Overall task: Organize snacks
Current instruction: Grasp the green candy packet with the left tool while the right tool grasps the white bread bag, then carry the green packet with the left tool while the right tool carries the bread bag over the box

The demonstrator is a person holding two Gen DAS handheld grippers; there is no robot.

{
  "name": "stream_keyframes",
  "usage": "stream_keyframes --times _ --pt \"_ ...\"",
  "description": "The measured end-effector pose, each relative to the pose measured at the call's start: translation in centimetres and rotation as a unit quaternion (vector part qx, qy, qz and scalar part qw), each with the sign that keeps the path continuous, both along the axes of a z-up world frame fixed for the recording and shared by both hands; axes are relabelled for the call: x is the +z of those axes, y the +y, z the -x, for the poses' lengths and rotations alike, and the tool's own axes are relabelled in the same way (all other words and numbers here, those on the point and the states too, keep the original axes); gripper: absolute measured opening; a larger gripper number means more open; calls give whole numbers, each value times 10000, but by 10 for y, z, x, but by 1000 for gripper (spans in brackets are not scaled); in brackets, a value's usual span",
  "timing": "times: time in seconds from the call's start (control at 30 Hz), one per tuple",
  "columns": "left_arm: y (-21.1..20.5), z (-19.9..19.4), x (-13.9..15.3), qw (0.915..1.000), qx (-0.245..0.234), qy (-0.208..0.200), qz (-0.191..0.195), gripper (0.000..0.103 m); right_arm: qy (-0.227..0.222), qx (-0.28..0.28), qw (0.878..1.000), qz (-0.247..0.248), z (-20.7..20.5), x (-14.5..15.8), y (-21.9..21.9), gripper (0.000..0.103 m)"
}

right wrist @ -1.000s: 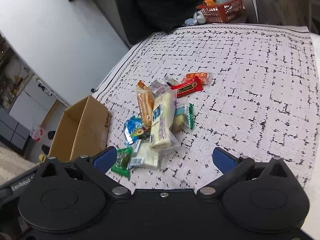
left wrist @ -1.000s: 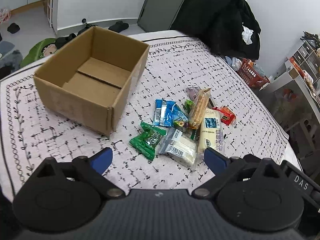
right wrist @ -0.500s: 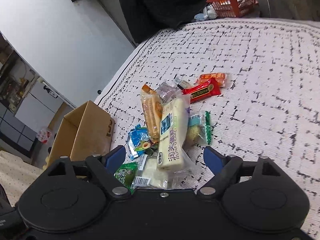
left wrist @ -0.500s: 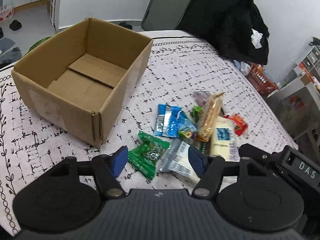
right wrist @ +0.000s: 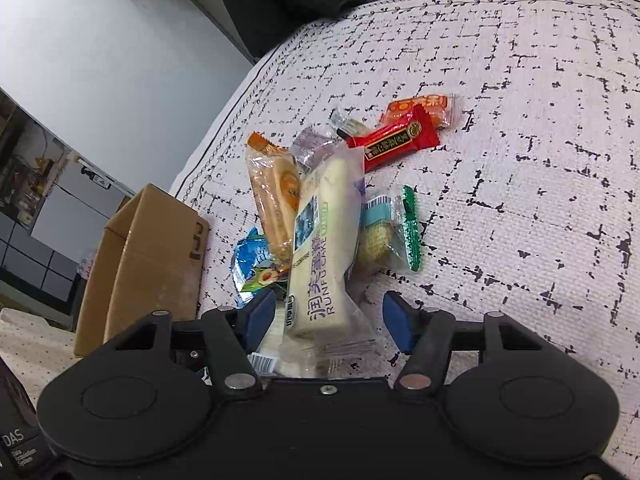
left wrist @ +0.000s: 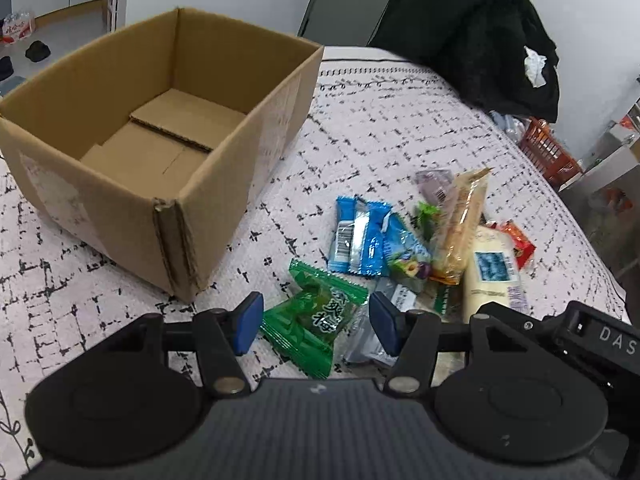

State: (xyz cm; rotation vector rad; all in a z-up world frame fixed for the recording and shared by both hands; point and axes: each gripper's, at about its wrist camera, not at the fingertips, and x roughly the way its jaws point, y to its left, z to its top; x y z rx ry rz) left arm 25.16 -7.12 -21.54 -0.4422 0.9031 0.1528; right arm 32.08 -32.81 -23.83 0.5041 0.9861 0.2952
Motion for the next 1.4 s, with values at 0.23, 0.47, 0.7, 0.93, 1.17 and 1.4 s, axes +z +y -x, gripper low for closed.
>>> stream_keyframes --times 0.23,0.47,0.7,0.93,1.17,1.4 --pt "-3 -9 -14 9998 -42 177 -117 58 84 66 9999 -73 -7 -9 2 44" --pt "-3 -4 -10 9999 -54 95 -73 29 -125 3 9999 -71 0 -2 0 39" --pt "-2 7 11 9997 -43 -232 -79 28 -410 -140 9990 -146 12 11 -5 32" --pt "-1 16 31 9986 -114 -512 -16 27 -703 -238 9971 -143 21 25 -4 30" --pt "10 26 57 9957 -27 -913 121 27 -1082 -188 9939 -32 31 47 5 30" --pt "22 33 79 9924 41 -1209 241 27 -1287 -88 9916 -68 39 64 22 30"
